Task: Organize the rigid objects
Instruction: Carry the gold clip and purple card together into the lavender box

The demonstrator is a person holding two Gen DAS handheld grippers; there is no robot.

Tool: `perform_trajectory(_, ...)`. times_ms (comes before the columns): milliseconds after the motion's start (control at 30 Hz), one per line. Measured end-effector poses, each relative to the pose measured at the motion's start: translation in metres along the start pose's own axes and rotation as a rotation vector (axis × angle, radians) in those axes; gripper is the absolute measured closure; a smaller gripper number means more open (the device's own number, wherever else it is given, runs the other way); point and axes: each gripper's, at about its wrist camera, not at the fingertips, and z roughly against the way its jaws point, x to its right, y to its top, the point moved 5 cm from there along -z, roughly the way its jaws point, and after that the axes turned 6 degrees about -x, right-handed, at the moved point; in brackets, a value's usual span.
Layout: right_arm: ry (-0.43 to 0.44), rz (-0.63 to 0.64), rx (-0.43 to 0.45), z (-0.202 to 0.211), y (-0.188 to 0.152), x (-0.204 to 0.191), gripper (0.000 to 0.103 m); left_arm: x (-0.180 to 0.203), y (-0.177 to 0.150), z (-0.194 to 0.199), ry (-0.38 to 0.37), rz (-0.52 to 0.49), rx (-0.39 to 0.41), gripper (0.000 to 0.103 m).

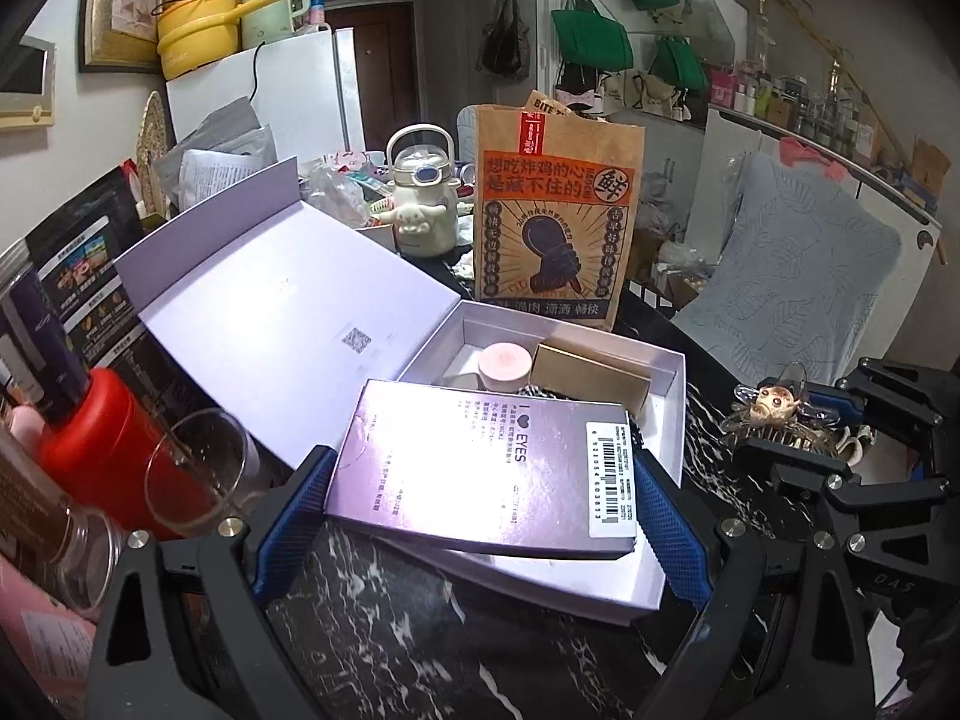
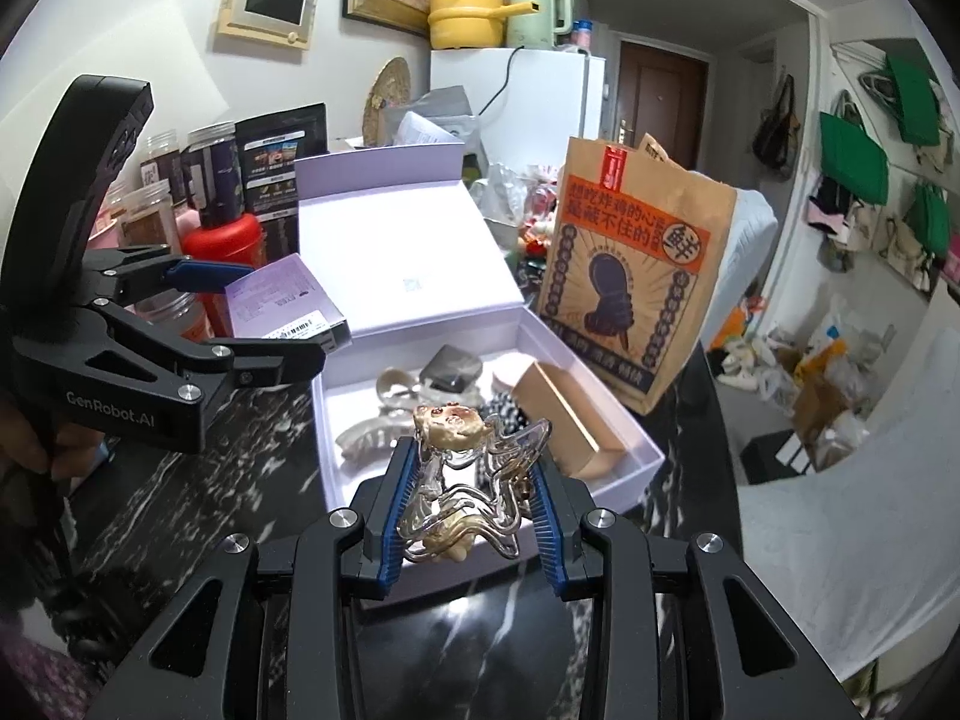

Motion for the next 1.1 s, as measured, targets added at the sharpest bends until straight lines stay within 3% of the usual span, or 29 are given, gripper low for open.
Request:
perform_trajectory(333,0.014,0.001,-0.015,-0.025,0.01,0.009,0.068,0.002,0.012,-0.034,0.008,-0.035,-0.039,0.007)
perform_trajectory(600,0.026,-0.007,-0.055,-0.054,0.007,0.014,0.068,0.005,-0.001,-0.073,-0.019,-0.028,-0.126,0.012)
perform_trajectory(1100,0.055,-0.032,-0.128,-0.087,-0.009,0.021,0.068,0.02,-0.028,-0.111,-0.066,-0.056,-0.218,0.014)
